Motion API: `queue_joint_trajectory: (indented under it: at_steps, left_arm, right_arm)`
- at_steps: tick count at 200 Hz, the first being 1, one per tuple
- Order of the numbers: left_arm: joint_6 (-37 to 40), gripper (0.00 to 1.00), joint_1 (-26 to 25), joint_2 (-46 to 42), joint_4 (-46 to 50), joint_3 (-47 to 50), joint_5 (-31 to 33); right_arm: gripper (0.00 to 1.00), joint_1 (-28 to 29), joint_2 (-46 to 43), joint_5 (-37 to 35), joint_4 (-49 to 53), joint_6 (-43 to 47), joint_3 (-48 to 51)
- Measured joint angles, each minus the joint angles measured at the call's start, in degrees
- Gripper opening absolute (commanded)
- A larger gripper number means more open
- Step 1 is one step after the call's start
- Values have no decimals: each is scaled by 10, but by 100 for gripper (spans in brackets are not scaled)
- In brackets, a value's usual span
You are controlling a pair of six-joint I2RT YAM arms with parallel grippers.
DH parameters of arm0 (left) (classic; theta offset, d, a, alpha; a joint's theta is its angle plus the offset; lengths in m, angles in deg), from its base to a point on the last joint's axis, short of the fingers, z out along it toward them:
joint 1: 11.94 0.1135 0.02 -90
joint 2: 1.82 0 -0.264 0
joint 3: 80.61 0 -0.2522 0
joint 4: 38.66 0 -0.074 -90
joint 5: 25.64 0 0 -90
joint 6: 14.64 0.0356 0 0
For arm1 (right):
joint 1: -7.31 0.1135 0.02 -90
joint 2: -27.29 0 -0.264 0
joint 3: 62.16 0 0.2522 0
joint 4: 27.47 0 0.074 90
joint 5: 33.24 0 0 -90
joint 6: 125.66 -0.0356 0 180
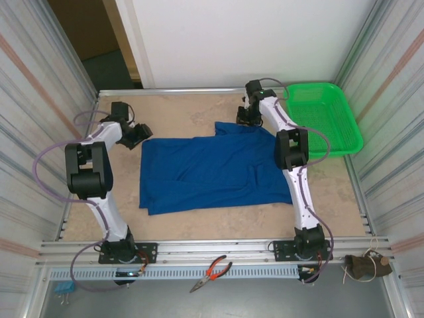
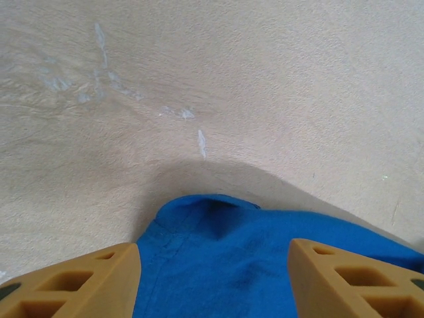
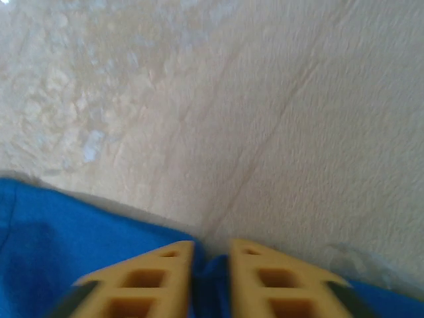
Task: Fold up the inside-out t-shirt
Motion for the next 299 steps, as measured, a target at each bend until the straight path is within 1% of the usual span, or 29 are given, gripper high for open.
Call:
queue_joint_trajectory:
  at_steps: [35,65,88,130,155,184,196,206,214,218,219,220,221,222,227,237,274,299]
  left_arm:
    - [7,61,3,21,13,-17,0]
    - [11,61,3,32,16,-28,-1]
    - [15,62,2,34,21,-35,-2]
    - [34,63,-8,61,32,-79,-5]
    - [46,63,-18,81,42,-99,-4]
    - [56,65,-31,106,59,-128,-2]
    - [60,64,-36,123,62,-145,1]
    - [63,59,-41,136,63,-156,2]
    - [68,48,-45,146,66,-163,7]
    - [72,38,-47,148,70,-166,14]
    - [72,37,-47,148,71,-167,15]
    - [72,34,-47,148,72,-168,14]
    - [71,28,-47,148,72,-168,14]
    - [69,28,-47,148,73,-168,13]
    - [73,17,-47,149,73,-170,12]
    - [74,0,-50,151,74,-171,9]
    - [77,0,-57,150,71,-170,2]
    - [72,0,-58,106,50,-135,-3]
  right_arm:
    - [0,-31,-38,38,-38,-26,73]
    - [0,-70,-100,60,-83,-54,151]
    - [0,-88,-136,65,-107,-66,171]
    - [0,-83,-152,78,-145,-75,189]
    - [0,-80,-152,80,-146,-81,207]
    - [0,-81,-152,87,-150,-88,208]
    - [0,-82,-152,89,-151,-88,208]
    - [0,-82,-152,89,-153,-90,208]
    - [0,-82,-152,90,-155,-91,208]
    - [0,-82,-152,90,-155,-92,208]
    - [0,-82,-152,90,-156,-92,208]
    - [0,-82,-152,91,-156,-92,208]
    - [0,-82,-152,91,-156,-92,208]
    - [0,-82,-152,91,-157,-92,208]
    - [0,-82,-152,92,-158,-94,208]
    - [0,-82,-152,94,-160,-99,208]
    - [0,-83,-155,112,-170,-106,212]
    - [0,-85,-192,125,-187,-109,259]
